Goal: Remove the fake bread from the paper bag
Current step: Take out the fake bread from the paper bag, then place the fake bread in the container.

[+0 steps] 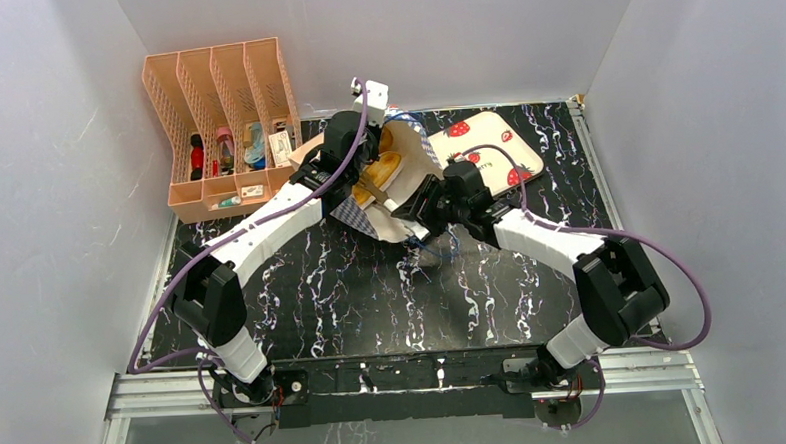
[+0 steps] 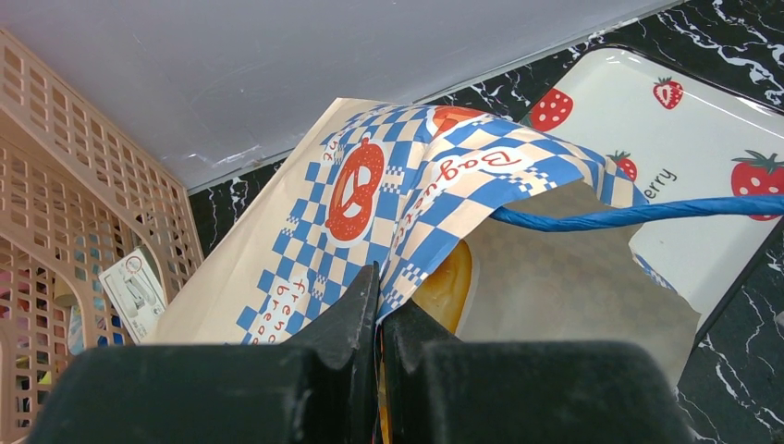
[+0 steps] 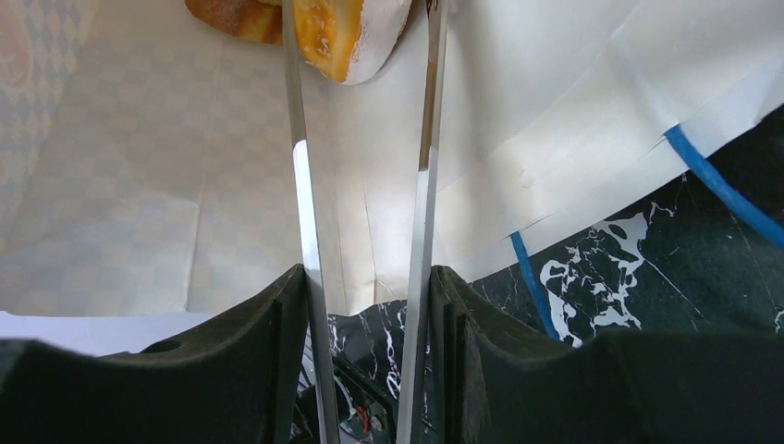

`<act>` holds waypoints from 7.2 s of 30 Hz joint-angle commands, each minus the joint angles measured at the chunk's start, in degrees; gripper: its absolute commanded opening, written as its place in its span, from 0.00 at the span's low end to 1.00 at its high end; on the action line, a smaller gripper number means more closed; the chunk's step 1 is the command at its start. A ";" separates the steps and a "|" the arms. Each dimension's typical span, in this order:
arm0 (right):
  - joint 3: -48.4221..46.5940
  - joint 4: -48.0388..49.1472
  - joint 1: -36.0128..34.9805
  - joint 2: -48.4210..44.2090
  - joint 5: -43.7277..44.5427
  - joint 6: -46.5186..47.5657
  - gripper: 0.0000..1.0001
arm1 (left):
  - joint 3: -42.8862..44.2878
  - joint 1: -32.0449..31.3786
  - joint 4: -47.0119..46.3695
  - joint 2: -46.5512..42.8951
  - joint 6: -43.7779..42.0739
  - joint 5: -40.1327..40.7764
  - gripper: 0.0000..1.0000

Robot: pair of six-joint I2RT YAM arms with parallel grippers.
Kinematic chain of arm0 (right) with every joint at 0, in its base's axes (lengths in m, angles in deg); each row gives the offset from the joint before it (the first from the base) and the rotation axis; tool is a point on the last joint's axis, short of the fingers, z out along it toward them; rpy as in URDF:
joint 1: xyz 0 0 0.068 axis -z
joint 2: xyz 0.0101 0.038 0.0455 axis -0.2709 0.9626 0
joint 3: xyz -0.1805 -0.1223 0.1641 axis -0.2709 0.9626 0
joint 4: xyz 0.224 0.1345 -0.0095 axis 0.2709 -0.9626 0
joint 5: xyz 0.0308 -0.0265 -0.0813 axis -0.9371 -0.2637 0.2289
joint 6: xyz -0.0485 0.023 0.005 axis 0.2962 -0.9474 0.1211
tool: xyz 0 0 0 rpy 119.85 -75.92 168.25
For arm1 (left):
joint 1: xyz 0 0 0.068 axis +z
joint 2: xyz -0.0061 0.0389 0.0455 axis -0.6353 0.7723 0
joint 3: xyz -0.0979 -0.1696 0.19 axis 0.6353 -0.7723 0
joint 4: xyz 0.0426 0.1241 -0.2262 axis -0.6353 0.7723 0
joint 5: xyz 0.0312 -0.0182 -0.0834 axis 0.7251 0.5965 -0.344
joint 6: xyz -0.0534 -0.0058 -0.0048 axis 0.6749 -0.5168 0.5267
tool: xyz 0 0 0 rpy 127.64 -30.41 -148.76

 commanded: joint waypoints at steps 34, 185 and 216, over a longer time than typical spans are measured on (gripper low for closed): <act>-2.53 2.18 0.11 1.25 0.75 2.53 0.00 | 3.59 -0.50 -0.18 -1.48 0.36 1.35 0.00; -12.97 -35.35 1.34 -32.14 25.39 3.40 0.00 | 6.37 7.98 14.36 2.24 14.24 0.84 0.00; -23.50 -26.99 6.46 -15.94 39.28 0.49 0.00 | -0.39 11.15 17.96 -6.07 14.24 -1.80 0.00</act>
